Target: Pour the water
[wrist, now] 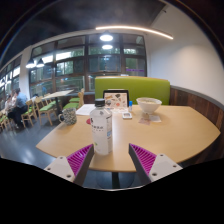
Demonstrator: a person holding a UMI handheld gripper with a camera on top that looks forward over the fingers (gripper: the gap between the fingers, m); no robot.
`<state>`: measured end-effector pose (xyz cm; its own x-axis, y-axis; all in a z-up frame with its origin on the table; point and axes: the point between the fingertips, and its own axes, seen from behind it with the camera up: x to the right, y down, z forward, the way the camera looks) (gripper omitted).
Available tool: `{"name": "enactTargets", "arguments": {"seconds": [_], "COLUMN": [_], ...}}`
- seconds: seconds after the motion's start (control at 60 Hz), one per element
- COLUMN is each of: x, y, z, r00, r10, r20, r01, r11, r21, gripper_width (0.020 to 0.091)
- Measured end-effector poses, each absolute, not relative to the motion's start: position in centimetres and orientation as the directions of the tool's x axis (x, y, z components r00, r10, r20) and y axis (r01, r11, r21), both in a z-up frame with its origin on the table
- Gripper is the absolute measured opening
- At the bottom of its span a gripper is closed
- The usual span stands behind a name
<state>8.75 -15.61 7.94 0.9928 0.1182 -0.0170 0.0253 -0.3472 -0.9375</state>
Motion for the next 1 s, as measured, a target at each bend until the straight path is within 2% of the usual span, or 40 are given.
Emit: {"name": "enactTargets", "arguments": {"seconds": [0.1, 0.333, 0.35, 0.4, 0.433, 0.45, 0.6, 0.65, 0.667, 0.733, 0.817, 0.917, 1.0], "x": [7.0, 4.1, 4.0, 4.4, 4.3, 4.2, 4.2, 4.2, 4.2, 4.8, 5.3, 4.7, 2.9], "y": [-12.2, -4.8, -4.3, -3.1, -2.5, -2.1, -0.9, -0.3, 0.0, 0.6, 2.0, 4.8, 7.6], "z": [6.8, 6.6, 6.4, 5.7, 6.0, 6.1, 6.2, 6.2, 6.2, 6.2, 6.5, 9.0, 12.3], "r00": [0.996, 0.995, 0.994, 0.99, 0.992, 0.992, 0.994, 0.994, 0.994, 0.992, 0.981, 0.938, 0.827], "r10": [0.084, 0.021, 0.017, -0.003, -0.017, -0.024, -0.043, -0.041, -0.042, -0.056, -0.064, -0.062, -0.05], "r20": [0.025, 0.101, 0.108, 0.138, 0.129, 0.122, 0.099, 0.099, 0.101, 0.112, 0.184, 0.34, 0.559], "r01": [0.053, 0.102, 0.107, 0.127, 0.115, 0.107, 0.084, 0.085, 0.087, 0.093, 0.159, 0.309, 0.528], "r11": [-0.349, -0.343, -0.346, -0.364, -0.343, -0.327, -0.274, -0.268, -0.263, -0.264, -0.29, -0.289, -0.271], "r21": [-0.936, -0.934, -0.932, -0.923, -0.932, -0.939, -0.958, -0.96, -0.961, -0.96, -0.944, -0.906, -0.805], "gripper_width": [0.0792, 0.0806, 0.0788, 0.0606, 0.0602, 0.0565, 0.0468, 0.0476, 0.0449, 0.0447, 0.0447, 0.0446, 0.0446]}}
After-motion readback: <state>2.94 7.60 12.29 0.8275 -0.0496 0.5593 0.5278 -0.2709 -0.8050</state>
